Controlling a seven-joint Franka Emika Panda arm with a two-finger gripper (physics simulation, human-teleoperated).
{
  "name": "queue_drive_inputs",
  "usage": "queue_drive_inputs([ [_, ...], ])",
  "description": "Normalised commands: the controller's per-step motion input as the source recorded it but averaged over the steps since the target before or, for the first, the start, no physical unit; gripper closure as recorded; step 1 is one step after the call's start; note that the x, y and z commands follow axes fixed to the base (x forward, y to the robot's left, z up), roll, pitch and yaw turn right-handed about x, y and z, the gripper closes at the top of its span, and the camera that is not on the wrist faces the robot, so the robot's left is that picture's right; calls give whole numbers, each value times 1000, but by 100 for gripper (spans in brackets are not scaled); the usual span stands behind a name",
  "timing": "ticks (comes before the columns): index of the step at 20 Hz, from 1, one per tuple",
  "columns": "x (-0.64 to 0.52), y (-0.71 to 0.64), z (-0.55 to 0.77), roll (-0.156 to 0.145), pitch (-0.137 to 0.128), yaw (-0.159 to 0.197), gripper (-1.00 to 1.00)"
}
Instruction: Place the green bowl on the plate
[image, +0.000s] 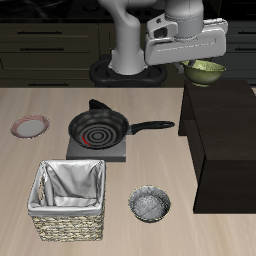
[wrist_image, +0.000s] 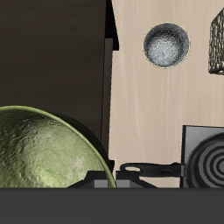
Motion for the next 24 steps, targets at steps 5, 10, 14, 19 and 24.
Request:
queue_drive_inputs([
  [5,4,-587,70,-49,-1,-31,100],
  [10,-64,-512,0,-54,-10,7,100],
  [14,-152,-359,-15,-38,-8,0,100],
  [19,-227,-461,-53,-38,-16,30,100],
  [24,-254,-365,-9,-7,-21,8,100],
])
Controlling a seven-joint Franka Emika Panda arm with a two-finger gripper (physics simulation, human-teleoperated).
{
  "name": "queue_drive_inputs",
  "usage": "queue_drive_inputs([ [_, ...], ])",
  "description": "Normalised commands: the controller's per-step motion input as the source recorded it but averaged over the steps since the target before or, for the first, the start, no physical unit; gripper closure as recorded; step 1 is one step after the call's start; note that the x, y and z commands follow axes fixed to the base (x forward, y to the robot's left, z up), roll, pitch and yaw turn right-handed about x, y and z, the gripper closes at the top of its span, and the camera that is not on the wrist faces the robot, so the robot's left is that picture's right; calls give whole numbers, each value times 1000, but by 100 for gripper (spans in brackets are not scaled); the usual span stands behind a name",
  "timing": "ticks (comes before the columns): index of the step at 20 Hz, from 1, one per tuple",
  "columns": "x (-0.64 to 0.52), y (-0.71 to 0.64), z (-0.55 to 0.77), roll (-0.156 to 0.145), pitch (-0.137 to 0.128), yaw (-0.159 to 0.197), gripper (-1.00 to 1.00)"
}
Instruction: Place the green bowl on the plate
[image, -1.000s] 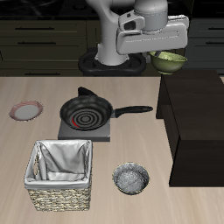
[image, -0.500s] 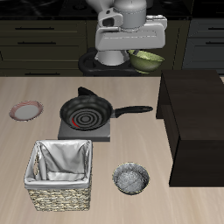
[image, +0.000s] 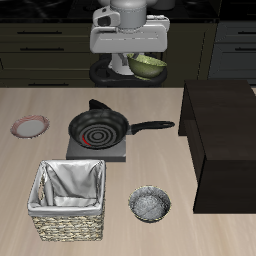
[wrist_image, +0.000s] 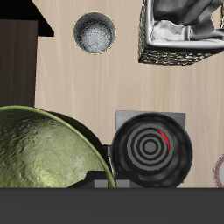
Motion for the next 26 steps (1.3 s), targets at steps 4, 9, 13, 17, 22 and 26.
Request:
queue_drive_inputs([
  [4,-182,-239,19,-15,-16,3,100],
  [9,-213,-552,-28,-43,-13,4,100],
  [13,-184,-348,-55,-14,-13,10,100],
  [17,-170,-475,-33,-48,-34,13,100],
  [22,-106,-410,-44,-31,-9,-9,100],
  [26,-173,-362,-12,-14,-22,-31,100],
])
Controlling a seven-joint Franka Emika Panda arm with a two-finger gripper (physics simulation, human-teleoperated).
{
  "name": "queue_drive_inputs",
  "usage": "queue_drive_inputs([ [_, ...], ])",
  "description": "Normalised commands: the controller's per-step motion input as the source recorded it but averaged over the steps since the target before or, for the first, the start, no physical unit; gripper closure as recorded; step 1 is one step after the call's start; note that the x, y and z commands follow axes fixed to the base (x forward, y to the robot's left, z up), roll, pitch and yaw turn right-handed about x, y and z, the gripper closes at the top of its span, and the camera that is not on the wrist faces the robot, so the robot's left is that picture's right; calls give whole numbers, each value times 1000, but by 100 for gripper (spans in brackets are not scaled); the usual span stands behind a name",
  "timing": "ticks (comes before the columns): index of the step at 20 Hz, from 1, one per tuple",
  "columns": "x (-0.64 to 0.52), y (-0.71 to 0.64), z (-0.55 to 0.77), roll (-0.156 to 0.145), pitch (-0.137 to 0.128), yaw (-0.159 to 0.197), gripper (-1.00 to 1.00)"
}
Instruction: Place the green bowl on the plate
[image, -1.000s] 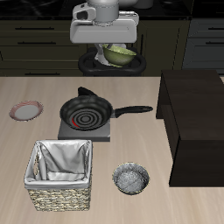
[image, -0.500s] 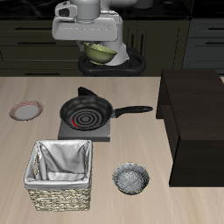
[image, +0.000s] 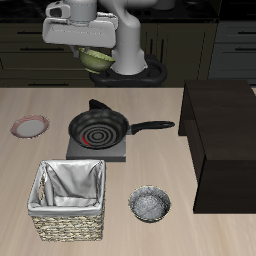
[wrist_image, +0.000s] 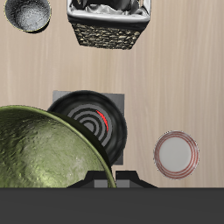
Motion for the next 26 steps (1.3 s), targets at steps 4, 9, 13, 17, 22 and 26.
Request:
queue_drive_inputs([
  [4,-216,-340,-131,-17,-4,-22,100],
  [9,-234,-348,-181,-14,10,-18,100],
  [13,-237,-359,-35,-23,-17,5,100],
  [17,-163,-381,12,-41,-15,-12,100],
  [22,-174,-309,62,-26,-24,-7,100],
  [26,-162,-281,52,-21,-26,6,100],
])
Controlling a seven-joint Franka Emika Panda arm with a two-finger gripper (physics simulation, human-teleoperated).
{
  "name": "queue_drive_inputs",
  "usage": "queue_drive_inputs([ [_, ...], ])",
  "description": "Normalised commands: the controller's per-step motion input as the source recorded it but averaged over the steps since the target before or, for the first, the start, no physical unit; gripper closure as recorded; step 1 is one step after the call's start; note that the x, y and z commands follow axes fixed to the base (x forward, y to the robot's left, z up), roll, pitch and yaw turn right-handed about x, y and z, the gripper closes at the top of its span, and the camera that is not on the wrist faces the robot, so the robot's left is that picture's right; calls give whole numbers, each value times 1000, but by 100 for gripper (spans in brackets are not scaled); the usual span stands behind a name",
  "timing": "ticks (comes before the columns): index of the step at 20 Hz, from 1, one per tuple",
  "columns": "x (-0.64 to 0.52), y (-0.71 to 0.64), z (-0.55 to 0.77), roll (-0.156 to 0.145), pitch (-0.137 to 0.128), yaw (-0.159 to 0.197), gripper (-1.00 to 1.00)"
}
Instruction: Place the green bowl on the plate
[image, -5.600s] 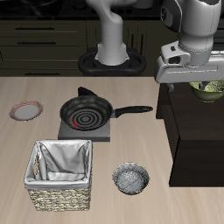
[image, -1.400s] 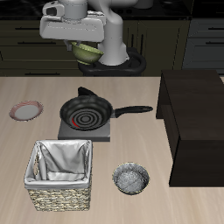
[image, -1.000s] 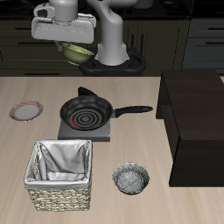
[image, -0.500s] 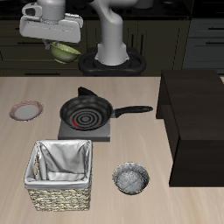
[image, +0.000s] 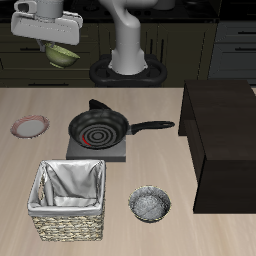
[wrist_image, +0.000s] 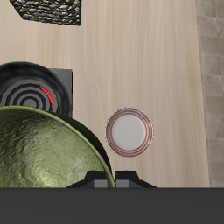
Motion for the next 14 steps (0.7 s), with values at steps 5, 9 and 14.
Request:
queue_drive_inputs([
  [5,-129,-245,19,-18,-21,6,100],
  [9,-130,-312,-31,-30,-12,7,100],
  [14,-81,-340,20,-26,-24,2,100],
])
